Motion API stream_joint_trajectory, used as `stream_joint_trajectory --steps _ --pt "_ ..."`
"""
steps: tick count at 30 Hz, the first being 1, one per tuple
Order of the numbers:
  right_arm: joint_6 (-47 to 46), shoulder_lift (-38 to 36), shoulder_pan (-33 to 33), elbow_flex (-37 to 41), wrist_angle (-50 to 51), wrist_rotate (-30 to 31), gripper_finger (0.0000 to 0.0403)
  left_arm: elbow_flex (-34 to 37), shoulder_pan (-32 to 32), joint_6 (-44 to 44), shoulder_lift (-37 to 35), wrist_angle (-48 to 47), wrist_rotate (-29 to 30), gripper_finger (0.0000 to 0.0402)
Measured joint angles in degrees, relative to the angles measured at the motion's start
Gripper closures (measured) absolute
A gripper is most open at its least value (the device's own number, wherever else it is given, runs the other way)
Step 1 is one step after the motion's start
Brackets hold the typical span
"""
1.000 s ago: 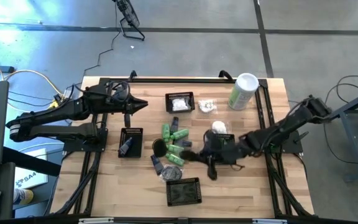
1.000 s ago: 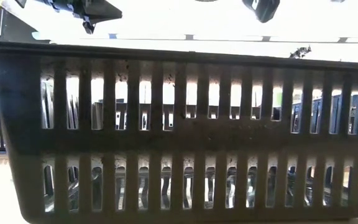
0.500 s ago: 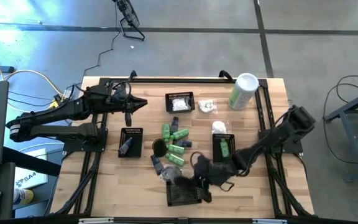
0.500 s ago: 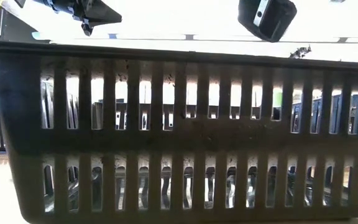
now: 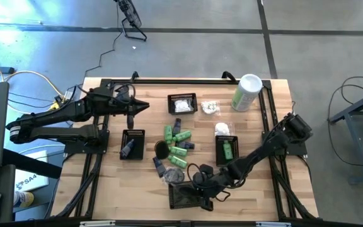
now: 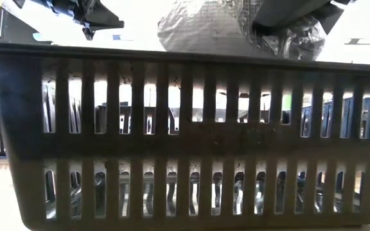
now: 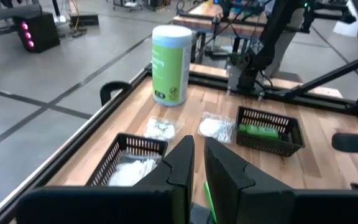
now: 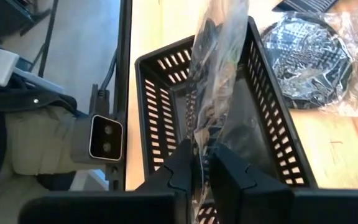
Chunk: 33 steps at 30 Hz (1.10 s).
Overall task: Pick & Place Travel size toiletries
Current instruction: Put the left black brush into the bottom middle black bin, then put the green bottle into the middle right black bin
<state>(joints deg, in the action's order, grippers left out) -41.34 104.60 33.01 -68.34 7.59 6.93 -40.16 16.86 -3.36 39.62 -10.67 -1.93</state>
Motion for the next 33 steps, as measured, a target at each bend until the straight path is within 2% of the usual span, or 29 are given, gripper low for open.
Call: stream_joint_trajectory --steps 4,10,12,16,19,24,30,33 --pt "-1.09 0.0 -0.02 0.0 -0.02 0.19 0.0356 0.0 0.0 0.0 0.0 -0.86 0.14 0.0368" --pt "-2.14 0.0 -0.15 0.0 0.64 0.57 0.0254 0.0 0.0 0.0 0.0 -1.06 0.13 0.0368" --pt "-1.73 0.0 -0.17 0.0 0.84 -1.3 0.0227 0.0 0.0 0.0 0.0 -1.14 0.12 0.0368" --pt "-1.1 -0.76 -0.26 0.02 1.86 -4.43 0.0209 0.0 0.0 0.0 0.0 -1.47 0.11 0.0368" --pt "-0.13 -2.17 -0.67 0.02 3.2 -4.28 0.0228 0.0 0.0 0.0 0.0 -1.49 0.1 0.0368" --pt "2.87 -5.18 -1.3 0.0 2.95 -4.53 0.0299 0.0 0.0 -0.15 0.02 -1.51 -0.07 0.0368" --pt "6.05 -5.33 -1.64 0.02 -0.98 -11.24 0.0386 -0.02 0.0 -0.15 0.02 -1.49 -0.05 0.0368" --pt "5.89 -5.33 -1.62 0.0 1.37 -8.01 0.0396 -0.02 0.0 -0.15 0.02 -1.5 -0.07 0.0368"
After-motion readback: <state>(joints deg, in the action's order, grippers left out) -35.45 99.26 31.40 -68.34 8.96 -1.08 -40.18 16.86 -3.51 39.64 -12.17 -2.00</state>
